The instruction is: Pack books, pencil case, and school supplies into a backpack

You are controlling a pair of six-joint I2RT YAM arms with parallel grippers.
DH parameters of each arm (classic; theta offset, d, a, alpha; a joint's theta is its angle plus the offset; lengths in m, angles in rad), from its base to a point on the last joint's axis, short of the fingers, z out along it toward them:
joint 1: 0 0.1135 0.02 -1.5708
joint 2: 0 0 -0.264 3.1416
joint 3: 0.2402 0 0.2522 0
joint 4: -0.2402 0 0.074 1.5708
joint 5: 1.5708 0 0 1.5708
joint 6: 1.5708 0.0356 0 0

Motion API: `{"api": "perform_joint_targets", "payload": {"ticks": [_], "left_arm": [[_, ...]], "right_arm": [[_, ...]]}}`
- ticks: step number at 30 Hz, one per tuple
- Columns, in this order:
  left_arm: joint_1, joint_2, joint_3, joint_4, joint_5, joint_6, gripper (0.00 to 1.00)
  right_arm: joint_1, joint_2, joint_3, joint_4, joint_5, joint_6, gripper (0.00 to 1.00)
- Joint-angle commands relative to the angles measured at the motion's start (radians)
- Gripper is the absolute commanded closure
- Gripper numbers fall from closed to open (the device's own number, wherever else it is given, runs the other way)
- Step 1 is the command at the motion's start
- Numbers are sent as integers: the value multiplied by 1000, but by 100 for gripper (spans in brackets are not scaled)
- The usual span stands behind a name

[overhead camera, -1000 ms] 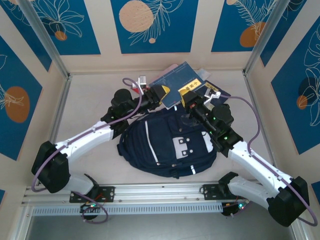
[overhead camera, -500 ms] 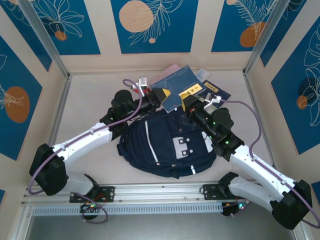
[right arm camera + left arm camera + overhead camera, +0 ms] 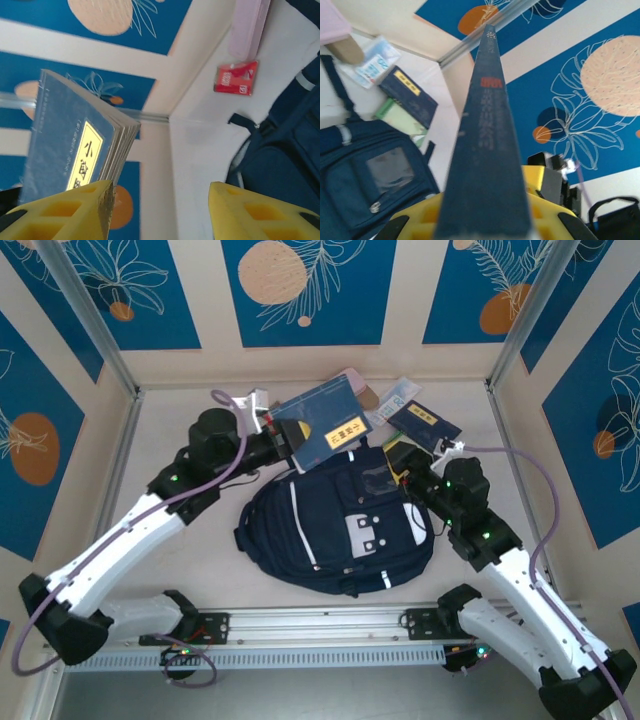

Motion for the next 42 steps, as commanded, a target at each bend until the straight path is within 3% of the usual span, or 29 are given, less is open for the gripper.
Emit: {"api": "perform_joint_targets", "payload": {"ticks": [1,3,7,18,25,30,32,38,42], "left_arm": [[8,-55,21,-260,-71,118,100],[8,-76,13,-326,-62,127,100],[7,-106,11,-483,-70,152,100],[8,-281,-11,-819,-179,184,100],[7,-459,-146,-888,-129,85,100],[8,-498,-125,-885,-260,125,100],[7,-509,-115,-880,-306,132,100],[7,-676,-211,-891,-545,-50,100],[8,-772,-306,-826,-562,-126,100]], "right_arm": [[2,55,121,-275,-160,-222,47],[35,123,190,-383,-193,-323,47],[147,227,286,-537,-107,-454,45],[282,529,479,-738,-133,-537,41],[395,715,617,-842,-102,-606,31],[444,783,667,-863,-28,-589,20],[461,799,672,-848,-10,-588,6],[489,914,751,-884,48,-608,3],[523,1000,823,-894,109,-601,1]]}}
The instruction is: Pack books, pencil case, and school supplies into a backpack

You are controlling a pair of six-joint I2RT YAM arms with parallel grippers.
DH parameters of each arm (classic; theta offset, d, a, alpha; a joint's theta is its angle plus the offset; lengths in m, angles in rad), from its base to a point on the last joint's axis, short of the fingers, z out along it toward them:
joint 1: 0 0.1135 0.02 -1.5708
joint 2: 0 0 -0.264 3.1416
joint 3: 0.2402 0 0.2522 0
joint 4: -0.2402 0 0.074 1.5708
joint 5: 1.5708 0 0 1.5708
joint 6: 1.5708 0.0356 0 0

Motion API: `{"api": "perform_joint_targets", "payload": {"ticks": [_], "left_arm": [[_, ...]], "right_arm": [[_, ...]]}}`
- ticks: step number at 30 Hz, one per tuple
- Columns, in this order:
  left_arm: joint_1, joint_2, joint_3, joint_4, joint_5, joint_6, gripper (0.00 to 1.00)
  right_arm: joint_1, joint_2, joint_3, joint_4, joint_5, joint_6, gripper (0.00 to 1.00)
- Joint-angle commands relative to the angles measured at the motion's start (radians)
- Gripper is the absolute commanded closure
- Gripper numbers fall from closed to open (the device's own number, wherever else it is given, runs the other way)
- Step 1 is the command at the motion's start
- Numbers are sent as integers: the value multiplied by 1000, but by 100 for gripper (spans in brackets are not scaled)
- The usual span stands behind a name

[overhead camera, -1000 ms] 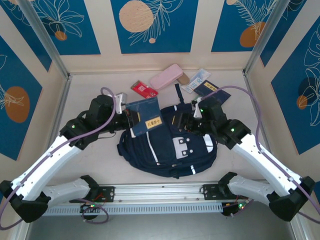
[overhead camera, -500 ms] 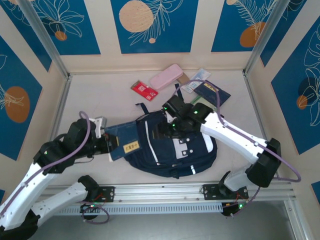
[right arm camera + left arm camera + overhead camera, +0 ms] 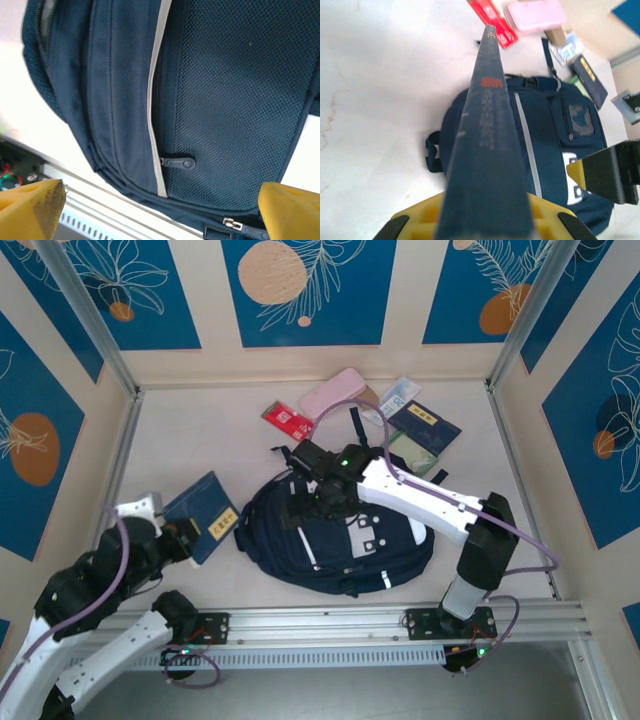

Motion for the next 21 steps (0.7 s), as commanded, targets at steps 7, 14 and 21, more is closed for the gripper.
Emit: {"api": "perform_joint_targets", "payload": {"ticks": [7,14,21], "left_arm": [[7,10,-33,54,-6,-70,100],[7,-16,-70,64,0,-84,100],[8,-28,-102,78,5,-100,100]], "right_arm": [[48,244,207,-168,202,54,1],[59,322,251,-139,78,32,16],[89,419,340,-208,160,33,17]]}}
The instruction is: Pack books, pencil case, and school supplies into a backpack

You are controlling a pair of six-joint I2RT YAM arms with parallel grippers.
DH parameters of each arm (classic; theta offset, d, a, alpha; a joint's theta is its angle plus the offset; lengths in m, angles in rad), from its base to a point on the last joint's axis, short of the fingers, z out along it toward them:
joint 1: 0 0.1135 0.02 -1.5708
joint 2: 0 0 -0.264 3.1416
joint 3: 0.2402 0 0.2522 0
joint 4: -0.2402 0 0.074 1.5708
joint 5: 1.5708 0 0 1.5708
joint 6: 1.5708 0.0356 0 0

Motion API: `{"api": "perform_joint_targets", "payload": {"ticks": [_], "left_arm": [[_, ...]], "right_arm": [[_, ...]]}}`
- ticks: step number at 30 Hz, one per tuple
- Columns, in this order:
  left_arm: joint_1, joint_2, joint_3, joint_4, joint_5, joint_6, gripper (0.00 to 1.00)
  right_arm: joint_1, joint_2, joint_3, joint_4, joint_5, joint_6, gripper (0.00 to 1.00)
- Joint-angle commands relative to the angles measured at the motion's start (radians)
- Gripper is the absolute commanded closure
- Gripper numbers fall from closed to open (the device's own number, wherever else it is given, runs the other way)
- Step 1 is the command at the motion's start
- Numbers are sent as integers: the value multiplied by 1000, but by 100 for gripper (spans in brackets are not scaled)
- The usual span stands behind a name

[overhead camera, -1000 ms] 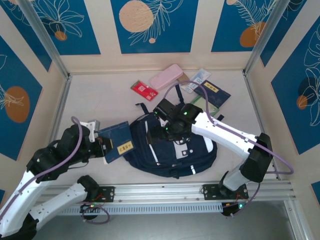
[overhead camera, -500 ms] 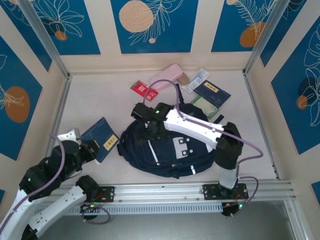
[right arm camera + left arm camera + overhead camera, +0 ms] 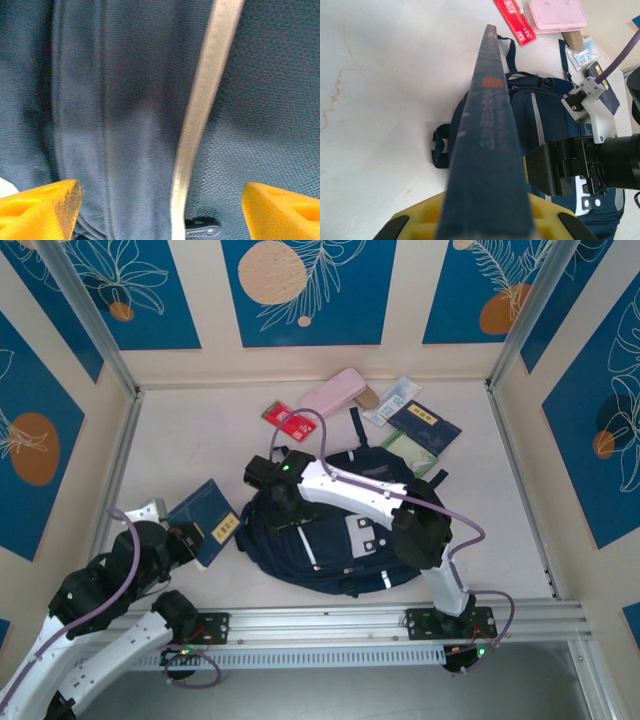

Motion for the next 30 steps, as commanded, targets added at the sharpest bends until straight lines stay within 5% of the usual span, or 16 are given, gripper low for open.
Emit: {"api": "perform_joint_targets", "payload": {"ticks": [1,5,11,15,21,30], "left_arm": [[8,-17,-4,46,8,-19,100],[7,-27,-5,37,0,-22,100],[7,-38,-17,31,-4,-31,100],[8,-32,-19,29,-9,-33,100],[7,23,7,67,2,17,100],[8,160,91,149,62,146,100]], "right_arm": [[5,63,53,-84,57,22,20],[5,94,55,-70,58,32,30],[13,131,61,-81,70,12,61],[4,76,48,-53,51,-15,99],[-41,-88,-20,39,-57,-90,100],[-229,-414,-267,281,-589,-146,100]]}}
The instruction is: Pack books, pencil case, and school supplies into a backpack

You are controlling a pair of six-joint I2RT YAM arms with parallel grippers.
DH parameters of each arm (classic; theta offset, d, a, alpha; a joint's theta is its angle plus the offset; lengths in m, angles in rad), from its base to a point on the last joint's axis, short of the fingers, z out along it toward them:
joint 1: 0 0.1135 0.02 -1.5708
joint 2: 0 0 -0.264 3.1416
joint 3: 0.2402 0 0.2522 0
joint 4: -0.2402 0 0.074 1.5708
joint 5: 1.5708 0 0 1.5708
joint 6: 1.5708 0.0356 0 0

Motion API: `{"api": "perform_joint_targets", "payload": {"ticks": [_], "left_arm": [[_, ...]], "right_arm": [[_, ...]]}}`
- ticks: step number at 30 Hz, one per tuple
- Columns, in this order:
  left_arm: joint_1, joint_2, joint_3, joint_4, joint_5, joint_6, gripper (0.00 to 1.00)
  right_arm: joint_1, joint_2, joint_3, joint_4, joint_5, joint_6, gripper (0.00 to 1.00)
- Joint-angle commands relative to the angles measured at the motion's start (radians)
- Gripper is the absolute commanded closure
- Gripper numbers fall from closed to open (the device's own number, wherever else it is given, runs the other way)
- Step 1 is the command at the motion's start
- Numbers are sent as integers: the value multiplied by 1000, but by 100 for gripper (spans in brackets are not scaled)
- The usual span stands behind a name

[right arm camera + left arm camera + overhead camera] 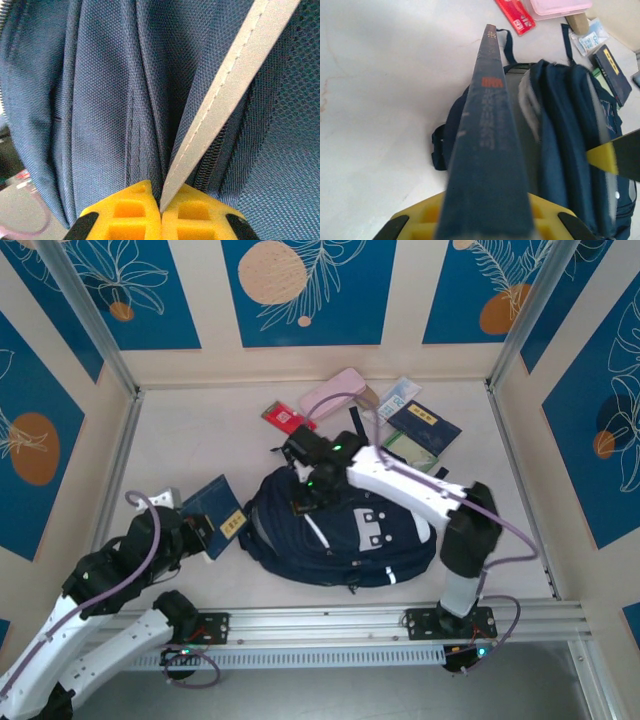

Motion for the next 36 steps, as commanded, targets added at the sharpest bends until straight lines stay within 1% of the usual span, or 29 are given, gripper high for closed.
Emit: {"api": "perform_joint_targets", "payload": {"ticks": [1,3,5,8,11,13,14,16,21,25,28,32,36], "left_arm": [[7,27,52,103,51,76,100],[8,59,63,118,83,95,100],[7,86,73,115,99,106,100],[8,113,74,142,143,129,100],[7,146,72,188,211,151,100],[8,177,70,227,279,175,100],[9,193,70,245,310,183,100],[11,234,69,292,401,195,100],[24,342,72,419,639,197,100],[40,427,64,506,758,171,100],[54,469,34,580,777,138,100],[66,536,16,675,765,103,100],[67,668,42,714,800,76,100]], "right_arm": [[-59,-100,-44,102,-275,-49,100],[-97,-158,-93,131,-344,-63,100],[-131,-220,-150,172,-383,-63,100],[-197,-316,-254,292,-495,-27,100],[-273,-405,-373,465,-617,60,100],[-321,-444,-452,615,-733,144,100],[-336,-455,-470,663,-769,166,100],[-356,-478,-484,705,-812,173,100],[-396,-520,-484,702,-828,156,100],[-416,-538,-500,741,-834,187,100],[-414,-548,-523,805,-834,231,100],[-403,-565,-560,884,-821,280,100],[-388,-594,-593,917,-771,285,100]]}}
